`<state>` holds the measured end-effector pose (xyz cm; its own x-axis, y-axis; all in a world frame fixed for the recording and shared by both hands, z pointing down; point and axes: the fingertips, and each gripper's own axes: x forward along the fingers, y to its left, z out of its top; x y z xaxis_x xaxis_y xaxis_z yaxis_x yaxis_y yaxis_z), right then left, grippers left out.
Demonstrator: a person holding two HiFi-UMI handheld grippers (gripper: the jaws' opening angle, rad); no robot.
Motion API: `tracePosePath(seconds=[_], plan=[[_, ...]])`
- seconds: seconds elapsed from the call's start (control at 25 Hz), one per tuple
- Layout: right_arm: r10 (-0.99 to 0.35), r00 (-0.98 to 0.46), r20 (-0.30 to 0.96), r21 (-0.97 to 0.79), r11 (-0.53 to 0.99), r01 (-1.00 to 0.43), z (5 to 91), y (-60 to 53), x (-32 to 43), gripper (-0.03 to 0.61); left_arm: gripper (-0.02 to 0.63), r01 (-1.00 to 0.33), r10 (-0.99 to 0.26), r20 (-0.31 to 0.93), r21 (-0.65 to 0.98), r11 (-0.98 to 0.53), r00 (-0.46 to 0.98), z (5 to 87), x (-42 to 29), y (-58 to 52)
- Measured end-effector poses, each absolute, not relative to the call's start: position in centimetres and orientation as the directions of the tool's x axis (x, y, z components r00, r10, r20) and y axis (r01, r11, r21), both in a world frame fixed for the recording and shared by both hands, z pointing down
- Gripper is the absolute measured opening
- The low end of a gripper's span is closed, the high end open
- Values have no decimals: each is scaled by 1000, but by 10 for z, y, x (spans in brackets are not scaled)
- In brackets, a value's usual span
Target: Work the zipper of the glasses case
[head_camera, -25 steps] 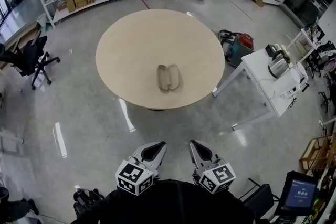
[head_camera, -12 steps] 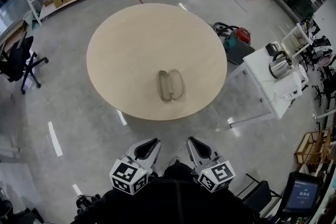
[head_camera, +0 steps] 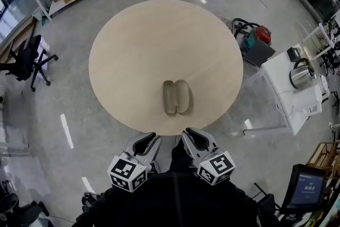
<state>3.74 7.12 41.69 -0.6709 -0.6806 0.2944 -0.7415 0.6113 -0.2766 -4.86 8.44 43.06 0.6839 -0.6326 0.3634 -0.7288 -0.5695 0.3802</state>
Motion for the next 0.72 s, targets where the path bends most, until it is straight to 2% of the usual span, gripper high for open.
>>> tracePosePath(seconds=[0.32, 0.48, 0.72], plan=[[-597, -744, 299, -222, 715, -663, 423, -18, 63, 80, 93, -754, -640, 400, 301, -584, 656, 434, -5, 7], [-565, -745, 354, -203, 732, -651, 451, -46, 84, 99, 112, -778, -637, 464, 230, -584, 615, 459, 3, -21], [-504, -718, 480, -157, 756, -636, 500, -76, 108, 126, 156, -786, -580, 565, 225, -575, 586, 510, -13, -46]])
